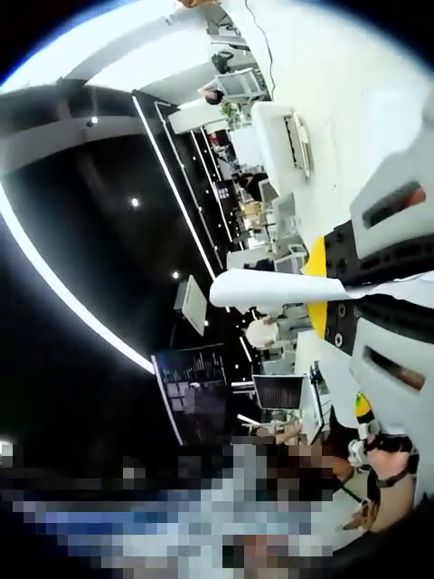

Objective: Organize the stack of printing papers by aligning and flattening the scattered papers on the table

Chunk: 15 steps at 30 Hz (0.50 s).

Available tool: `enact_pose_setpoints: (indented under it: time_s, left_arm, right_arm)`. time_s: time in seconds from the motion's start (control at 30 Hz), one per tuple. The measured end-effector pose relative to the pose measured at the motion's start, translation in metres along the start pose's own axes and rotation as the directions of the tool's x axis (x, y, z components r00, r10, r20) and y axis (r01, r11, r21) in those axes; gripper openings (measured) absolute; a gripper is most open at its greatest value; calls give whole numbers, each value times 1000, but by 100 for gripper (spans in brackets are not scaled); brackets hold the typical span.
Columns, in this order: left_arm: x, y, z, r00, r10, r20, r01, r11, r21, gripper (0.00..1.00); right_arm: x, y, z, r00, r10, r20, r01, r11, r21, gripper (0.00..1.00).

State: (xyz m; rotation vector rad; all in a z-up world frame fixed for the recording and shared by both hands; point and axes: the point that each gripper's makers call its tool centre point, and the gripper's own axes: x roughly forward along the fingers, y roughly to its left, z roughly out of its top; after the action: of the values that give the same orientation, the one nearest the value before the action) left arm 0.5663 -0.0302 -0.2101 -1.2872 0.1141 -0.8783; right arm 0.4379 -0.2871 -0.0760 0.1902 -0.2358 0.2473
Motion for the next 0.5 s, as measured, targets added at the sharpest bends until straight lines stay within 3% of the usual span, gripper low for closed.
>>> enact_pose_setpoints:
  time_s: [0.27,0.5]
  left_arm:
    - [1,1,2,1000,2,2,-2,1000,-6,6]
    - [2,1,2,1000,0,0,0,1000,2,6]
  right_arm:
    - [8,13,6,999,39,6,-39,999,-1,0]
    - [15,40,12,994,107,24,-107,994,26,0]
